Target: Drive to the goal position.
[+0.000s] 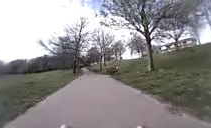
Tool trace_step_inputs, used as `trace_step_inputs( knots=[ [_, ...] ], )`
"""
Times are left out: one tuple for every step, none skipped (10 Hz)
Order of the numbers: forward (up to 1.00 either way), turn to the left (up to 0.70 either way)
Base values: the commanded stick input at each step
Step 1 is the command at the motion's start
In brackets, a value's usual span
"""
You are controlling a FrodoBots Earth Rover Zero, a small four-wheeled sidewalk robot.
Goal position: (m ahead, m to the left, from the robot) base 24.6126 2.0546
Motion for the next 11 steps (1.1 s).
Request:
trace_step_inputs(
  knots=[
    [0.85,0.01],
    [0.85,0.01],
    [0.85,0.01],
    [0.85,0.01],
    [0.85,0.01],
    [0.85,0.01],
    [0.85,0.01],
    [0.85,0.01],
    [0.85,0.01],
    [0.85,0.01],
    [0.85,0.01]
  ],
)
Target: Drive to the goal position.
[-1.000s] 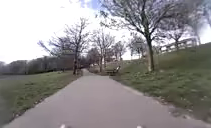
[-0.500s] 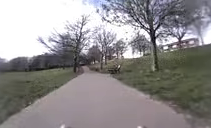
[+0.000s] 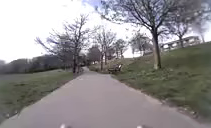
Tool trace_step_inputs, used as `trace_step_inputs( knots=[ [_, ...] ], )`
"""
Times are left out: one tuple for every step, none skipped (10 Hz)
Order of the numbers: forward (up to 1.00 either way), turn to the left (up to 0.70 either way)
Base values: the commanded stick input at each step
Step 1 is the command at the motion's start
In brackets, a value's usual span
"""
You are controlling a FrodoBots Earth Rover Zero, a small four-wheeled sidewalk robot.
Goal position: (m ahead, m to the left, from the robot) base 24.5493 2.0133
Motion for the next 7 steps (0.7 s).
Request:
trace_step_inputs(
  knots=[
    [0.85,0.01],
    [0.85,0.01],
    [0.85,0.01],
    [0.85,0.01],
    [0.85,0.01],
    [0.85,0.01],
    [0.85,0.01]
  ],
)
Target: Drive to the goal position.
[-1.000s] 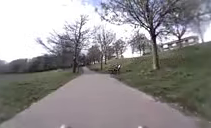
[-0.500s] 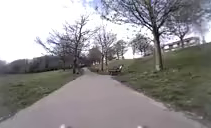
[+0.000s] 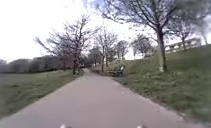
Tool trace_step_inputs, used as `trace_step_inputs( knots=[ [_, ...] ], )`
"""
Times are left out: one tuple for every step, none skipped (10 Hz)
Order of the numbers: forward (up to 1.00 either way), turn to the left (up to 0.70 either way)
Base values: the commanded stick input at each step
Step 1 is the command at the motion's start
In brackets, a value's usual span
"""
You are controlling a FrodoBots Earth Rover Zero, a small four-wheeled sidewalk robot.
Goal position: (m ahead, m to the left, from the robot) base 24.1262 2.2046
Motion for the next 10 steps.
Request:
trace_step_inputs(
  knots=[
    [0.85,0.01],
    [0.85,0.01],
    [0.85,0.01],
    [0.85,0.01],
    [0.85,0.01],
    [0.85,0.01],
    [0.85,0.01],
    [0.85,0.01],
    [0.85,0.01],
    [0.85,0.01]
  ],
)
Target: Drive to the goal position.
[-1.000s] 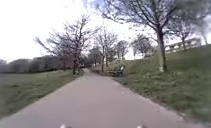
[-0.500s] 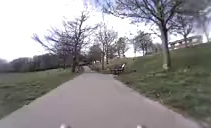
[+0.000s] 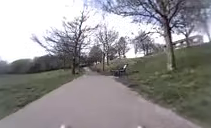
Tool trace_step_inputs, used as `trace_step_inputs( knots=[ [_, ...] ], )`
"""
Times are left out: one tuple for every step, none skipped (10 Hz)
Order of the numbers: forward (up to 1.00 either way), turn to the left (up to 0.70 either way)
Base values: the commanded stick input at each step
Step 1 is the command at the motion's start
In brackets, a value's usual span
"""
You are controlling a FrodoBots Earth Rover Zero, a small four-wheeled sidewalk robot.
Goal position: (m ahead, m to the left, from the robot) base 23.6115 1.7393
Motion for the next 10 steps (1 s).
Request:
trace_step_inputs(
  knots=[
    [0.85,0.01],
    [0.85,0.01],
    [0.85,0.01],
    [0.85,0.01],
    [0.85,0.01],
    [0.85,0.02],
    [0.85,0.05],
    [0.85,0.13],
    [0.85,0.16],
    [0.85,0.14]
  ],
)
